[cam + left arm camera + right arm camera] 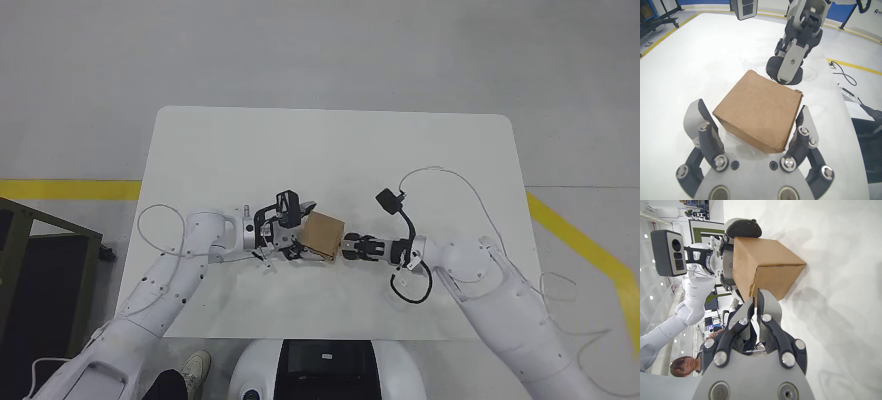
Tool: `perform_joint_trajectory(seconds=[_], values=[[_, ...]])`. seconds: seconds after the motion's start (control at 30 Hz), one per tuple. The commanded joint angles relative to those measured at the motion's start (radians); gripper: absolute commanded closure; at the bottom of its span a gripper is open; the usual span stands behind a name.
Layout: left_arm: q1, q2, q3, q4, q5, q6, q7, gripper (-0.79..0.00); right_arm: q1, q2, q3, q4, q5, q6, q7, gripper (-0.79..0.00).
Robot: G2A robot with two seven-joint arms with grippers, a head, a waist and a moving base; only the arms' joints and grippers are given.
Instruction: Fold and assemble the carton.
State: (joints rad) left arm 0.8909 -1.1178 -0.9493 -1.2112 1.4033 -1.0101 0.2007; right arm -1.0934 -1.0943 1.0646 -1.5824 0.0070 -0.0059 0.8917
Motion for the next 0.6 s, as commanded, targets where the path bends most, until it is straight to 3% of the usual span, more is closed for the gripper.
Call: perform_joint_trajectory(seconds=[0.0, 0.17, 0.4, 0.43, 0.47, 0.57], values=[[0.014, 0.008, -0.008, -0.018, -0.007, -0.002, 0.008, -0.785, -0.009, 0.004, 0.016, -0.005, 0.0, -0.001, -0.001, -0.108], [0.059, 0.044, -0.057, -0.078, -0.025, -0.002, 0.033, -0.785, -0.031, 0.013, 0.06, -0.02, 0.003, -0.028, 0.0, -0.154], [0.12, 0.107, -0.178, -0.161, -0.081, -0.002, 0.061, -0.785, -0.049, 0.027, 0.127, -0.045, -0.008, -0.097, -0.003, -0.382], [0.125, 0.114, -0.199, -0.168, -0.094, -0.002, 0.056, -0.785, -0.049, 0.029, 0.139, -0.046, -0.011, -0.117, -0.006, -0.659], [0.126, 0.117, -0.209, -0.168, -0.103, -0.002, 0.054, -0.785, -0.047, 0.03, 0.145, -0.046, -0.017, -0.128, -0.008, -0.785], [0.121, 0.122, -0.237, -0.156, -0.141, 0.001, 0.033, -0.785, -0.032, 0.033, 0.167, -0.034, -0.026, -0.189, -0.018, -0.785]])
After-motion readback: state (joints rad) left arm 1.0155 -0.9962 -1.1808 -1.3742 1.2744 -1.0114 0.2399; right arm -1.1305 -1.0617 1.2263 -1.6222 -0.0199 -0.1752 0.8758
